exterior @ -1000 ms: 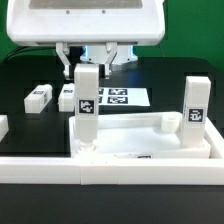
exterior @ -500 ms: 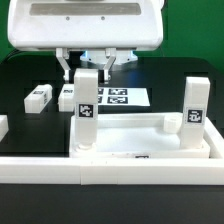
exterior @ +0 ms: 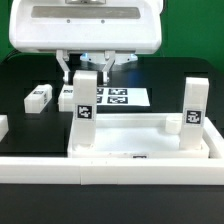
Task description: Assemble desk
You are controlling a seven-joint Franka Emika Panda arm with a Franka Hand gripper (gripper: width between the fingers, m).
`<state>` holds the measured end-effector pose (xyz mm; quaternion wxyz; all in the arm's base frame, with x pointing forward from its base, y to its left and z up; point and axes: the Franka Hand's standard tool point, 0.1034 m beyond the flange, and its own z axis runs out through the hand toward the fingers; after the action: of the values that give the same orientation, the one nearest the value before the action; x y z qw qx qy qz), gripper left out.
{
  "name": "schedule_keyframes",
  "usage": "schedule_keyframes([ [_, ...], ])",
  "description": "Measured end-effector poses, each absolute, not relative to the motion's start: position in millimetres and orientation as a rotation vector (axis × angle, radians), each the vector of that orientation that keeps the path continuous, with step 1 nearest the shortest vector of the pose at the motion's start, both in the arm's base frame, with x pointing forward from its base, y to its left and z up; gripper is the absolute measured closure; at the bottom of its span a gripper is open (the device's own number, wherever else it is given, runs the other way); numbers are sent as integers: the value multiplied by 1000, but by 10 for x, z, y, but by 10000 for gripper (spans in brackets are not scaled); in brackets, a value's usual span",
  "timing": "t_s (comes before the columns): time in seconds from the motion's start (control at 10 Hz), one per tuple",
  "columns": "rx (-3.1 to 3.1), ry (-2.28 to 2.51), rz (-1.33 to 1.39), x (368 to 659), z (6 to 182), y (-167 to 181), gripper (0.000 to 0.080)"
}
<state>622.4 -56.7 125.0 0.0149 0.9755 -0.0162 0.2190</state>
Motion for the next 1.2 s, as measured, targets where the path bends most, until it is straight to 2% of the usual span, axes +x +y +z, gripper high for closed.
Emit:
schedule_keyframes([
  [1.0,3024,-45,713,6224,1251,-527,512],
  [1.2,3026,-105,721,6201,1248,-609,512],
])
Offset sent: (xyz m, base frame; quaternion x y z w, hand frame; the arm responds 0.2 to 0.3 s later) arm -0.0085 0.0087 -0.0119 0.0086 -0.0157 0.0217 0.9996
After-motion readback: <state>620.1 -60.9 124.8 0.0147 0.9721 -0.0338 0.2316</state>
